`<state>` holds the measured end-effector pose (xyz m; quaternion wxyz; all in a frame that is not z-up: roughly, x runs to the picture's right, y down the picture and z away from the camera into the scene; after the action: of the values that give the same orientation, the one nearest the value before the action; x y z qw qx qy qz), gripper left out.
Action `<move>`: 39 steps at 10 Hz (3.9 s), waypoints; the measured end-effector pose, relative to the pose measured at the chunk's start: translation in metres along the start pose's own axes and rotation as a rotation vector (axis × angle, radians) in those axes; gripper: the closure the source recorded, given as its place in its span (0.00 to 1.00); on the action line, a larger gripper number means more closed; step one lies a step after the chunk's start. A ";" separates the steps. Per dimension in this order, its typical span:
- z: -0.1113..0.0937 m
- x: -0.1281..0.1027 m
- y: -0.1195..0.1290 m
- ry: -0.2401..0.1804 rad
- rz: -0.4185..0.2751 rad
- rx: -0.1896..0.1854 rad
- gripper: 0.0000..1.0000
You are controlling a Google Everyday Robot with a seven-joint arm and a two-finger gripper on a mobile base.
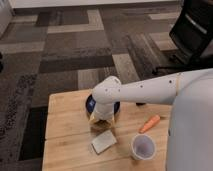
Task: Push the ceramic bowl across the table
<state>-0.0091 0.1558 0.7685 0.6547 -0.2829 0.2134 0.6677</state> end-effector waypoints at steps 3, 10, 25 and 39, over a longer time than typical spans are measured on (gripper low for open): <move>-0.003 -0.035 -0.013 -0.026 -0.031 0.042 0.35; -0.022 -0.134 -0.026 -0.095 -0.104 0.101 0.35; -0.073 -0.115 0.002 -0.036 -0.145 0.139 0.35; -0.033 -0.100 -0.032 0.017 -0.113 0.057 0.35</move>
<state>0.0242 0.0605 0.8118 0.6973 -0.2813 0.2215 0.6209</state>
